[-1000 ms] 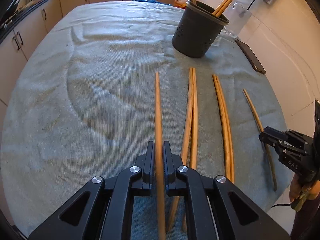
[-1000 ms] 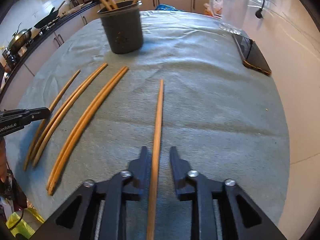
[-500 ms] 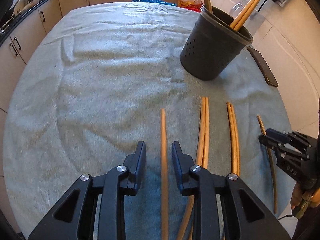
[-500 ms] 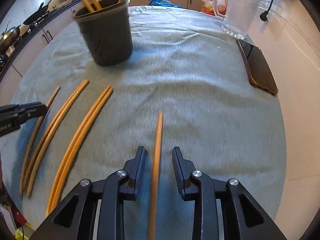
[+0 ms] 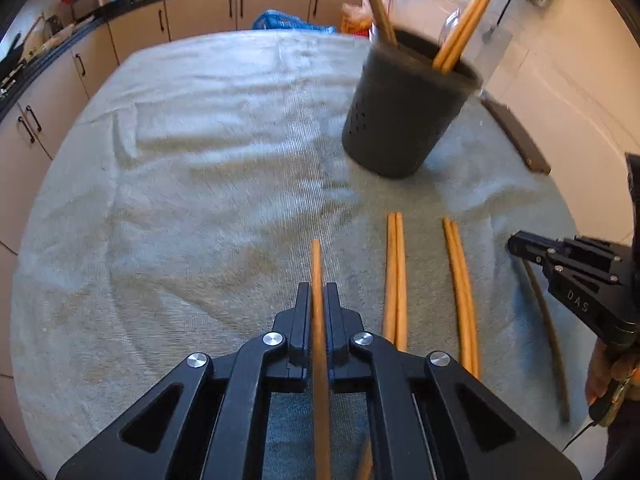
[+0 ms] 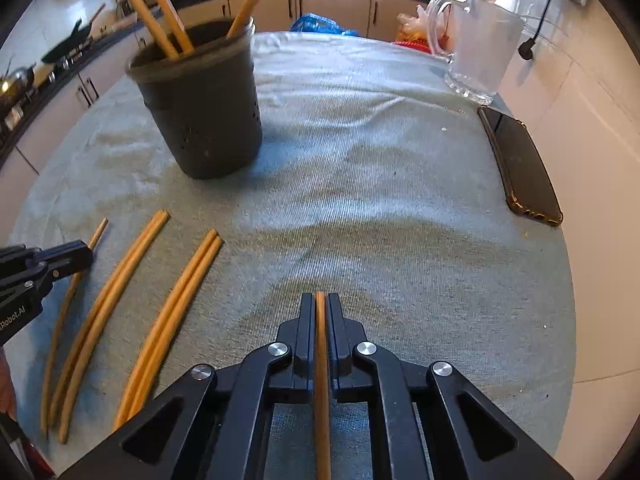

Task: Organize utensils
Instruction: 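Lift both chopsticks upright and carry them over the grey holder cup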

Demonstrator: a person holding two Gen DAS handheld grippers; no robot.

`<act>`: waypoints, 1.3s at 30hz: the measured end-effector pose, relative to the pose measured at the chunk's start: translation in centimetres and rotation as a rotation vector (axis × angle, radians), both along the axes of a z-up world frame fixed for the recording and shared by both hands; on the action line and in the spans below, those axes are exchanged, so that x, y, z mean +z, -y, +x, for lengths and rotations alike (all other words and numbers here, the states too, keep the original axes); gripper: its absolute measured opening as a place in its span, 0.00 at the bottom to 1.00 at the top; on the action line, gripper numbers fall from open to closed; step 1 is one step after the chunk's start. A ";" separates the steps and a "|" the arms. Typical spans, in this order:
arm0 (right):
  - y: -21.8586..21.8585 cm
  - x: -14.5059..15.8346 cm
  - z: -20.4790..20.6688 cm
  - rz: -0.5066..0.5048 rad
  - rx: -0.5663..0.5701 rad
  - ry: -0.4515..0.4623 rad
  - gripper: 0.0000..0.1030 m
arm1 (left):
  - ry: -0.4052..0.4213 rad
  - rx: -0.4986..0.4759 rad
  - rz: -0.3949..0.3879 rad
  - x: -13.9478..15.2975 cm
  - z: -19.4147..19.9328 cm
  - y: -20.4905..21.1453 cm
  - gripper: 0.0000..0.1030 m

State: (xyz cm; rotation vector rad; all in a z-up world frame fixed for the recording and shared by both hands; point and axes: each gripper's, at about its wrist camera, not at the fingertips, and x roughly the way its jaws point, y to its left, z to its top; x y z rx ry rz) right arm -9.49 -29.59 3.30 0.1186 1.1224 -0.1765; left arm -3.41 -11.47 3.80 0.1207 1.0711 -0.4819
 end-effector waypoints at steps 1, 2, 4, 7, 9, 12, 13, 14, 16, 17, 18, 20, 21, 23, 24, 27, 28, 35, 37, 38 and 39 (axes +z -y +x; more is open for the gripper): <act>0.2 0.6 -0.4 0.007 -0.007 0.025 0.05 | 0.022 0.001 -0.018 0.9 -0.4 -0.3 0.05; 0.4 1.2 -0.8 0.020 -0.009 0.047 0.05 | 0.036 0.000 -0.030 1.6 -0.6 -0.4 0.05; 0.6 2.9 -2.0 0.042 -0.014 0.107 0.05 | 0.073 -0.002 -0.055 3.2 -1.5 -0.9 0.05; 0.6 5.3 -4.0 0.047 -0.023 0.190 0.05 | 0.141 -0.001 -0.086 5.6 -3.1 -1.6 0.05; 0.5 6.8 -5.3 0.053 -0.034 0.234 0.05 | 0.194 -0.002 -0.100 7.2 -4.6 -2.0 0.05; 0.3 8.9 -7.6 0.047 -0.045 0.306 0.05 | 0.279 -0.003 -0.116 9.2 -6.8 -2.4 0.05; 0.1 9.7 -8.5 0.043 -0.050 0.335 0.05 | 0.296 -0.002 -0.123 9.7 -7.6 -2.6 0.05; 0.0 10.2 -9.0 0.041 -0.051 0.352 0.05 | 0.315 -0.001 -0.133 10.2 -8.5 -3.1 0.05; -0.2 11.3 -10.2 0.036 -0.054 0.391 0.05 | 0.346 0.001 -0.149 11.0 -9.8 -3.6 0.05; -0.3 11.8 -10.7 0.035 -0.056 0.409 0.06 | 0.356 0.002 -0.153 11.2 -10.2 -3.8 0.05; -0.4 12.3 -11.4 0.035 -0.057 0.427 0.06 | 0.367 0.001 -0.156 11.6 -10.7 -4.0 0.05; -0.8 13.2 -12.6 0.034 -0.059 0.465 0.06 | 0.389 -0.002 -0.164 12.1 -11.8 -4.4 0.05; -1.0 13.7 -13.3 0.035 -0.060 0.486 0.06 | 0.398 -0.003 -0.168 12.3 -12.2 -4.6 0.05; -1.2 14.2 -14.1 0.042 -0.062 0.511 0.06 | 0.419 -0.007 -0.178 12.9 -13.2 -5.0 0.05; -1.4 14.5 -14.4 0.049 -0.062 0.524 0.06 | 0.428 -0.007 -0.183 13.1 -13.7 -5.2 0.05; -1.7 15.5 -15.5 0.058 -0.064 0.560 0.06 | 0.463 -0.007 -0.199 13.8 -15.2 -5.6 0.05; -1.8 15.7 -15.8 0.055 -0.064 0.567 0.06 | 0.468 -0.008 -0.203 14.0 -15.6 -5.7 0.05; -2.5 16.7 -16.7 0.047 -0.056 0.600 0.06 | 0.511 -0.016 -0.230 15.1 -17.5 -6.3 0.05; -2.6 16.9 -16.8 0.052 -0.056 0.609 0.06 | 0.515 -0.017 -0.241 15.5 -17.8 -6.4 0.05; -2.6 16.9 -16.9 0.055 -0.056 0.613 0.06 | 0.516 -0.017 -0.246 15.8 -17.9 -6.4 0.05; -2.6 17.1 -17.0 0.055 -0.055 0.617 0.06 | 0.518 -0.018 -0.249 15.8 -18.0 -6.4 0.05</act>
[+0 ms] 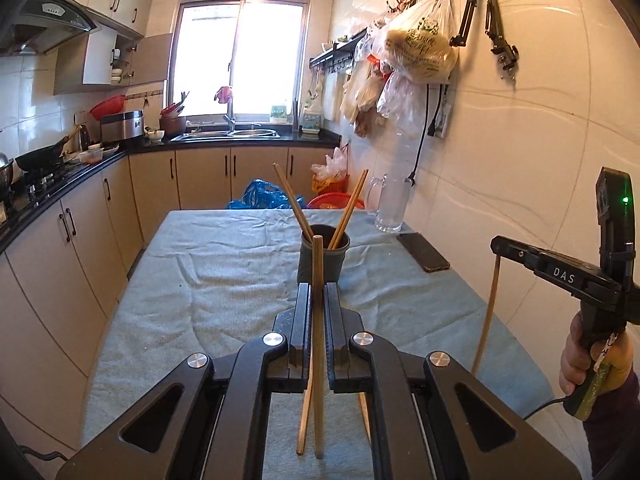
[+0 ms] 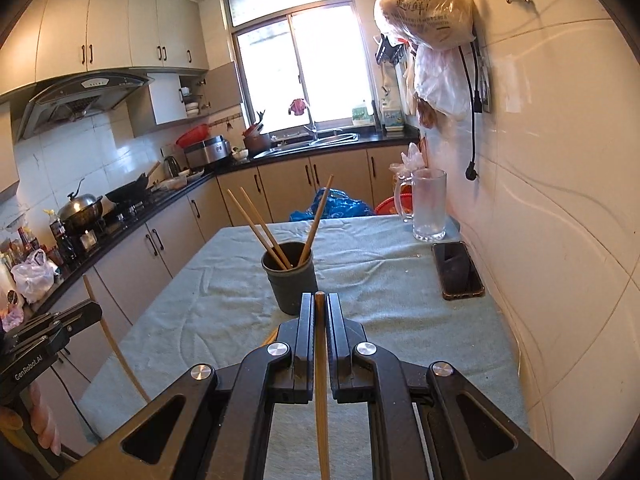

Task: Organize utensils
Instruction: 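Lift both chopsticks upright and carry them over the grey holder cup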

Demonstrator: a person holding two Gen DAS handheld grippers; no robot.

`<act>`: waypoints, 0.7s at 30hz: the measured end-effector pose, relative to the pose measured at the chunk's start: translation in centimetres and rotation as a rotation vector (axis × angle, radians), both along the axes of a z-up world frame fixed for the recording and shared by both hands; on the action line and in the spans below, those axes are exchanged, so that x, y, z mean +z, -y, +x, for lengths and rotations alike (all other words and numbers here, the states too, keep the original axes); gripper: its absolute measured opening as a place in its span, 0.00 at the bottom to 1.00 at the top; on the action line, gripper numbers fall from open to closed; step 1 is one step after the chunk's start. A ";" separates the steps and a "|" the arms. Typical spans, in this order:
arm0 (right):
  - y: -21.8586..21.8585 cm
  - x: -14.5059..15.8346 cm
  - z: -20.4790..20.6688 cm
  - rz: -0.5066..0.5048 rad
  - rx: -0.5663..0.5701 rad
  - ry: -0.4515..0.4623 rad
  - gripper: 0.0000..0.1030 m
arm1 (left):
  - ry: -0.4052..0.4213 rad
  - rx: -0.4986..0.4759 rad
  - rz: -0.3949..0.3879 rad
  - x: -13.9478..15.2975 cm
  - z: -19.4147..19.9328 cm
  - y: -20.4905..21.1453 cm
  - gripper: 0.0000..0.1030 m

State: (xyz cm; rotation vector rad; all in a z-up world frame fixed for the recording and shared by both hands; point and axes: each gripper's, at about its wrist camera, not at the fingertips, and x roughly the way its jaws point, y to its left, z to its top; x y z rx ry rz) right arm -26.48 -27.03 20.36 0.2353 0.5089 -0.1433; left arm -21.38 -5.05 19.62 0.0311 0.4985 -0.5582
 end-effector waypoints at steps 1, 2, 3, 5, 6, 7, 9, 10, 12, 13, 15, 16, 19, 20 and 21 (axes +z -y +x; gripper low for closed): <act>0.0 0.1 0.0 -0.002 -0.001 0.005 0.06 | 0.002 -0.002 -0.002 0.2 0.0 0.0 0.05; 0.1 0.3 -0.2 -0.003 -0.001 0.011 0.06 | 0.005 -0.003 -0.002 0.2 0.0 0.1 0.05; 0.0 0.5 -0.2 -0.003 0.000 0.014 0.06 | 0.009 -0.004 -0.001 0.4 0.1 0.2 0.05; 0.0 0.8 -0.1 -0.005 -0.001 0.022 0.06 | 0.012 -0.005 -0.001 0.6 0.2 0.3 0.05; 0.1 0.8 -0.1 -0.005 0.000 0.024 0.06 | 0.010 -0.008 -0.003 0.7 0.3 0.4 0.05; 0.1 1.0 -0.1 -0.005 0.001 0.027 0.06 | 0.006 -0.012 -0.006 0.8 0.5 0.4 0.05; 0.2 1.2 0.1 -0.003 0.000 0.031 0.06 | -0.003 -0.022 -0.016 1.0 0.8 0.5 0.05; 0.2 1.4 0.3 -0.002 0.001 0.034 0.06 | -0.007 -0.026 -0.020 1.1 1.0 0.4 0.05; 0.4 1.6 0.6 -0.005 0.002 0.038 0.06 | -0.009 -0.030 -0.024 1.5 1.4 0.5 0.05; 0.5 1.8 0.8 -0.006 0.002 0.040 0.06 | -0.009 -0.031 -0.024 1.7 1.6 0.7 0.05; 0.5 2.1 1.2 -0.011 0.004 0.044 0.06 | -0.007 -0.035 -0.020 2.2 2.2 1.0 0.05; 0.5 2.2 1.4 -0.014 0.005 0.046 0.06 | -0.006 -0.036 -0.018 2.4 2.5 1.2 0.05; 0.4 2.8 1.8 -0.025 0.006 0.057 0.06 | 0.001 -0.038 -0.009 3.2 3.6 1.7 0.05; 0.5 3.2 2.1 -0.031 0.006 0.064 0.06 | 0.002 -0.039 -0.008 3.5 4.0 1.9 0.05; 0.5 3.5 2.3 -0.033 0.007 0.067 0.06 | 0.002 -0.040 -0.008 3.8 4.4 2.1 0.05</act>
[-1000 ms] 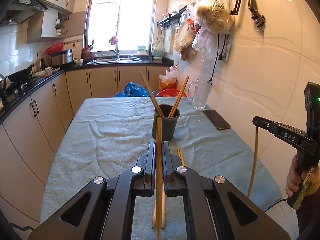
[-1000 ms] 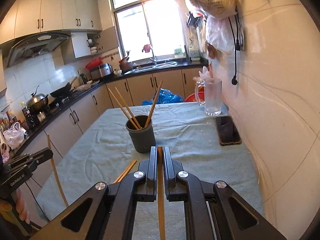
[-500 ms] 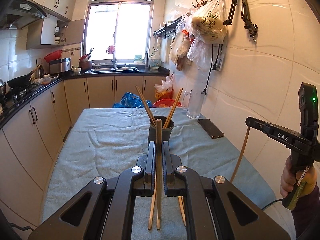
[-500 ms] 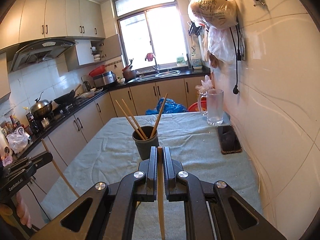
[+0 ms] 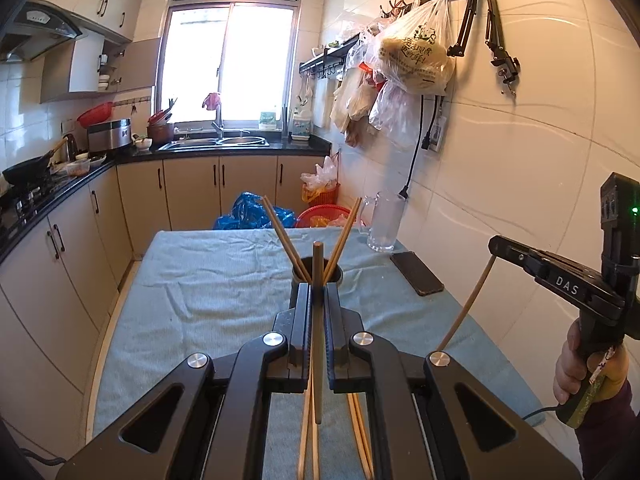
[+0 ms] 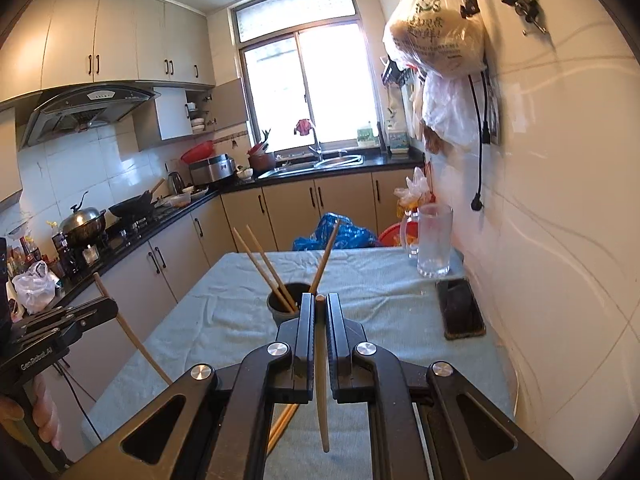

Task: Organize utensils
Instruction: 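Lift both chopsticks upright and carry them over the grey holder cup, then lower both chopsticks into the cup and open both tools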

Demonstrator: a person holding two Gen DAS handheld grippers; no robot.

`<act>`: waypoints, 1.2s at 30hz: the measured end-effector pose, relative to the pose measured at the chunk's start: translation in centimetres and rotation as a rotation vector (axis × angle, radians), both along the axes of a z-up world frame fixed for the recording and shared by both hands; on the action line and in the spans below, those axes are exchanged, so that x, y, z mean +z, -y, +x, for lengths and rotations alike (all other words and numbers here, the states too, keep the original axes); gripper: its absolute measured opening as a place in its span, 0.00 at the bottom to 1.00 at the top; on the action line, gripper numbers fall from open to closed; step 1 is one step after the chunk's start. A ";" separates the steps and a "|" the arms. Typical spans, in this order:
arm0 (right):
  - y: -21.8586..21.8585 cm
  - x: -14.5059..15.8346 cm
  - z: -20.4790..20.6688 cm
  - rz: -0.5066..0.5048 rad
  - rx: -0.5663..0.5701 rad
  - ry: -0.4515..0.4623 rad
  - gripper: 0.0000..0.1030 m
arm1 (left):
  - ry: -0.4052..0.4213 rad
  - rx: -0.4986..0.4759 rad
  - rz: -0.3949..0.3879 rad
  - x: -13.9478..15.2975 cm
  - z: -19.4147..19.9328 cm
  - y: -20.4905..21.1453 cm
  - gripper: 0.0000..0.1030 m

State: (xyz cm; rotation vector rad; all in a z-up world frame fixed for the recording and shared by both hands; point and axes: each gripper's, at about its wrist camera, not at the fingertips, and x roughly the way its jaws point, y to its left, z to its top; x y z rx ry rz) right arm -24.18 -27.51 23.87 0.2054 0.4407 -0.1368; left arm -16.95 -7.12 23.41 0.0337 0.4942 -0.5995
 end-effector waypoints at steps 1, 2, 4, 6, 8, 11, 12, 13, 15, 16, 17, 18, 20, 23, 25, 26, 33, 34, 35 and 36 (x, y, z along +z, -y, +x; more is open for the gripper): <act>0.0 0.3 0.2 -0.002 0.001 0.006 0.06 | -0.001 -0.002 -0.002 0.3 0.4 0.2 0.05; 0.0 0.7 0.5 -0.005 0.002 0.011 0.06 | -0.003 -0.004 -0.005 0.6 1.0 0.4 0.05; -0.1 1.3 1.1 -0.008 0.005 0.020 0.06 | -0.007 -0.006 -0.012 1.3 2.0 0.8 0.05; 0.0 2.2 2.2 -0.012 0.008 0.033 0.06 | -0.005 -0.005 -0.022 2.2 3.2 1.2 0.05; 0.2 3.1 3.2 -0.009 0.012 0.047 0.06 | 0.007 0.004 -0.032 3.4 4.6 1.8 0.05; 0.5 4.5 5.3 0.010 0.019 0.072 0.06 | 0.019 0.017 -0.058 5.0 6.9 2.7 0.05; 0.7 5.0 6.2 0.017 0.022 0.083 0.06 | 0.017 0.019 -0.067 5.5 7.7 3.0 0.05; 0.7 5.3 6.7 0.020 0.022 0.088 0.06 | 0.010 0.020 -0.079 5.9 8.6 3.4 0.05; 0.6 6.1 8.3 0.023 0.021 0.104 0.06 | -0.003 0.025 -0.103 6.5 10.5 4.1 0.05; 0.7 6.6 9.3 0.025 0.018 0.115 0.06 | -0.007 0.030 -0.110 6.6 11.4 4.5 0.05; 0.8 6.9 10.0 0.026 0.014 0.121 0.06 | -0.007 0.040 -0.114 6.8 12.3 5.0 0.05; 0.8 7.2 10.7 0.027 0.011 0.127 0.06 | -0.003 0.049 -0.113 6.8 13.1 5.4 0.05; 1.1 7.6 12.4 0.032 -0.004 0.144 0.06 | 0.004 0.063 -0.109 6.7 14.7 6.4 0.05; 1.7 7.5 14.5 0.036 -0.033 0.154 0.06 | -0.018 0.074 -0.109 5.8 17.1 7.5 0.05; 2.2 6.6 16.1 0.042 -0.051 0.136 0.06 | -0.040 0.077 -0.103 4.9 18.4 8.1 0.05; 2.4 6.1 16.7 0.049 -0.055 0.121 0.06 | -0.061 0.077 -0.093 4.0 19.3 8.5 0.05; 4.1 0.7 20.2 0.098 -0.069 -0.019 0.06 | -0.158 0.089 -0.055 0.0 21.6 9.2 0.05; 4.4 0.1 20.5 0.104 -0.070 -0.033 0.07 | -0.162 0.094 -0.052 -0.3 21.7 9.2 0.05; 4.7 -0.4 20.8 0.112 -0.073 -0.048 0.07 | -0.162 0.100 -0.056 -0.5 21.7 8.9 0.05; 4.9 -0.8 20.9 0.119 -0.076 -0.053 0.07 | -0.163 0.105 -0.062 -0.6 21.8 8.7 0.06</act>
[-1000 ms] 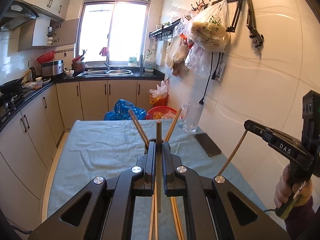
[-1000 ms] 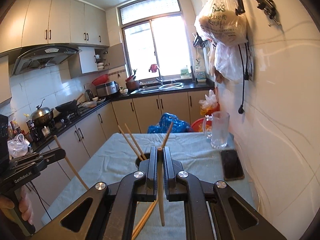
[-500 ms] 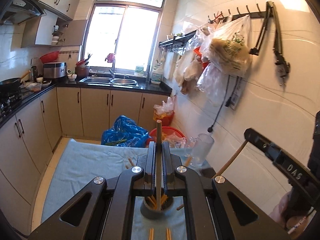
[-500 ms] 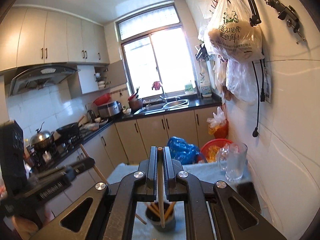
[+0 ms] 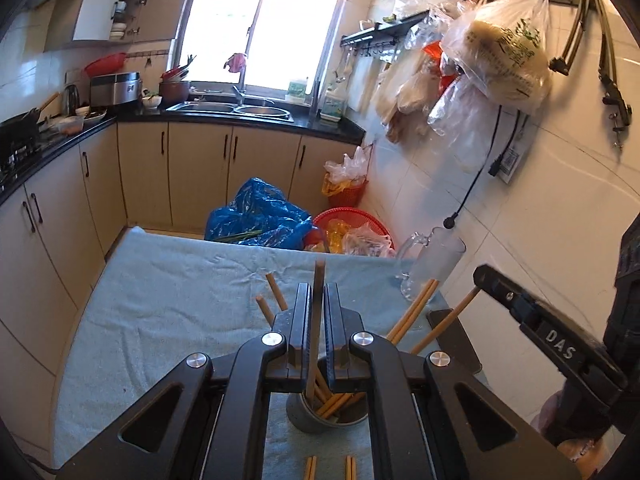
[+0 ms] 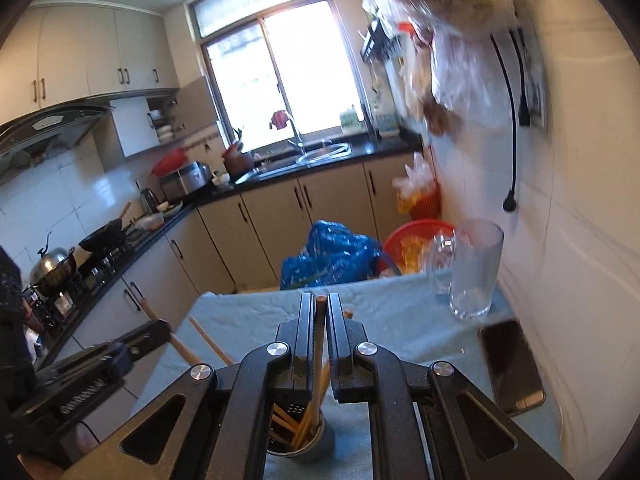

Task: Organize utensils
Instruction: 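Lower both chopsticks into the cup and open both tools, then withdraw both open tools back over the remaining chopsticks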

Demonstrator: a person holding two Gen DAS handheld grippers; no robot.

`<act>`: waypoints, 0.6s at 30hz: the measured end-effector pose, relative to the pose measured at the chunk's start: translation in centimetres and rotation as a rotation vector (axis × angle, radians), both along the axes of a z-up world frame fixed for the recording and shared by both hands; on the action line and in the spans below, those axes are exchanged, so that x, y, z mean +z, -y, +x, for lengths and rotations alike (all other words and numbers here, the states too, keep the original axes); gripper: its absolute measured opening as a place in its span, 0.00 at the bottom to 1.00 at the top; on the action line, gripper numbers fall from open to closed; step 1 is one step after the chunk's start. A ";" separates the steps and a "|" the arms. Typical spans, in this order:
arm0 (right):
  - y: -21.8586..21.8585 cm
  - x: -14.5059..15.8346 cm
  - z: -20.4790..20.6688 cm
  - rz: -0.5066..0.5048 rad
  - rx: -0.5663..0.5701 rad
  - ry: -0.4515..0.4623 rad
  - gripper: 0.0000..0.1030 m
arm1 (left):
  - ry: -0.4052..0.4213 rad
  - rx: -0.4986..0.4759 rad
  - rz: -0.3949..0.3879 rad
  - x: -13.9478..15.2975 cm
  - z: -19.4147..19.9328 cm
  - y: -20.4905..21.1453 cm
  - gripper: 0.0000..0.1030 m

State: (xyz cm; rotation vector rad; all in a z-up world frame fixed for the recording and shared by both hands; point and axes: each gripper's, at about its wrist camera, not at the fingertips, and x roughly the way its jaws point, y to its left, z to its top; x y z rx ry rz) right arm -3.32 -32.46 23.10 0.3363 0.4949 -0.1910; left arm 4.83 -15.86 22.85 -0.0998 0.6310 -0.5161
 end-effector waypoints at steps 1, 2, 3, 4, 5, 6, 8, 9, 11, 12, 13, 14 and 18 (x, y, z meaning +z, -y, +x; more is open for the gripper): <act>0.4 -0.5 0.2 0.014 -0.004 -0.011 0.07 | -0.002 0.005 -0.005 0.0 0.1 -0.2 0.11; 0.6 -0.7 0.3 0.019 -0.005 -0.020 0.08 | -0.004 0.008 -0.012 0.0 0.0 -0.5 0.15; 0.7 -1.0 0.3 0.022 -0.006 -0.027 0.13 | -0.004 0.010 -0.018 0.0 -0.1 -0.8 0.26; 0.9 -1.1 0.4 0.022 -0.010 -0.033 0.22 | 0.001 0.018 -0.029 0.1 -0.2 -1.2 0.34; 1.1 -1.2 0.3 0.021 -0.013 -0.032 0.28 | 0.008 0.025 -0.035 0.2 -0.4 -1.5 0.36; 1.2 -1.2 0.1 0.021 -0.015 -0.030 0.36 | 0.018 0.032 -0.038 0.4 -0.6 -1.8 0.36; 1.2 -0.9 -0.4 0.014 -0.021 -0.025 0.38 | 0.030 0.032 -0.035 0.8 -1.1 -2.4 0.37; 1.3 -0.7 -0.7 0.009 -0.020 -0.023 0.38 | 0.036 0.033 -0.034 1.0 -1.5 -2.7 0.38; 1.3 -0.1 -1.5 -0.001 -0.021 -0.019 0.40 | 0.052 0.036 -0.031 1.4 -2.5 -3.4 0.40; 1.2 0.1 -1.8 -0.005 -0.021 -0.017 0.43 | 0.060 0.037 -0.028 1.6 -3.0 -3.8 0.42; 1.2 0.3 -2.3 -0.010 -0.022 -0.016 0.46 | 0.069 0.037 -0.025 1.8 -3.7 -4.3 0.44; 1.2 0.5 -3.0 -0.015 -0.022 -0.016 0.47 | 0.078 0.037 -0.023 2.0 -4.6 -4.9 0.44; 1.1 0.9 -5.8 -0.047 -0.019 -0.035 0.54 | 0.108 0.032 0.000 2.3 -7.5 -6.4 0.51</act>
